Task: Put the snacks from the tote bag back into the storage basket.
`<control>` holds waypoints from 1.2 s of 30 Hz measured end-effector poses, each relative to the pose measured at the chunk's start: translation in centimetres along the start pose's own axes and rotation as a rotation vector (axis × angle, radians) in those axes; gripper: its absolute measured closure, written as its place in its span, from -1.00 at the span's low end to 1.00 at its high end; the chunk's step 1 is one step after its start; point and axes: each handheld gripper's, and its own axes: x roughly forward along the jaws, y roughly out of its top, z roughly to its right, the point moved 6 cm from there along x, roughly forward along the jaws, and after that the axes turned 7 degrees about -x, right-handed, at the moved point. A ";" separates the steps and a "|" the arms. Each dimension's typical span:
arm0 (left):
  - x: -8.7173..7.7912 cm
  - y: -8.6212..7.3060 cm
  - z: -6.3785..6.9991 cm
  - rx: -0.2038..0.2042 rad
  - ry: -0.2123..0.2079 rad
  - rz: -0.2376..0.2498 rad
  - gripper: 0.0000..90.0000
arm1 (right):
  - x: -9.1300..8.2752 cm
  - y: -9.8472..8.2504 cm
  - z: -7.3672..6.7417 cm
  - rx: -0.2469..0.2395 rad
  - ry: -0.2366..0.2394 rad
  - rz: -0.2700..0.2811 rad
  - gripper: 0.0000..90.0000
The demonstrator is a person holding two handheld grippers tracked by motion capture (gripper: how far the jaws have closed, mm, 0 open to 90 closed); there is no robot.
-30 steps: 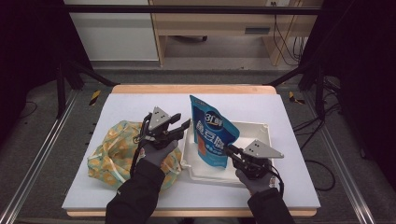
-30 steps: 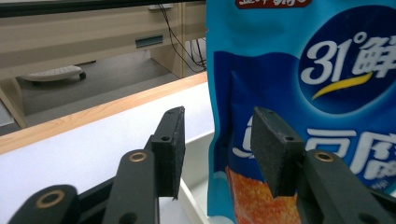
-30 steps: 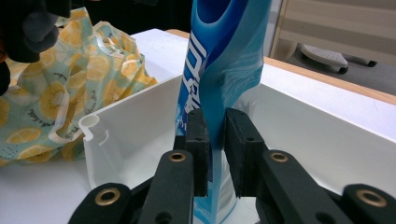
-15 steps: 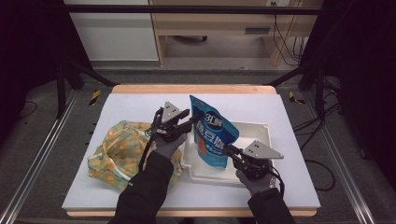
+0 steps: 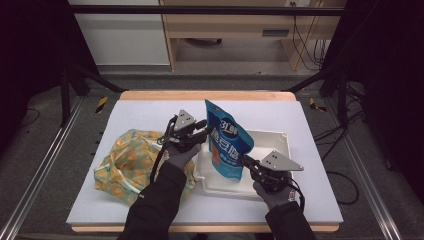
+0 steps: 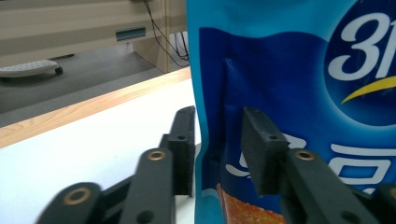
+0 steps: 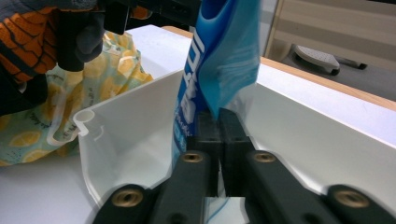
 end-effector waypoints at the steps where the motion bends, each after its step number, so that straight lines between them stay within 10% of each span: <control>1: 0.0 0.0 0.0 -0.001 0.003 0.001 0.51 | 0.0 0.0 0.0 0.004 -0.003 -0.002 1.00; 9: -0.1 0.0 -0.5 -0.030 0.022 -0.012 0.91 | -0.1 0.0 0.1 0.010 -0.007 -0.006 1.00; 36: -3.7 -1.7 1.6 0.019 0.048 0.001 1.00 | -0.5 -0.6 1.8 0.043 -0.091 0.000 0.95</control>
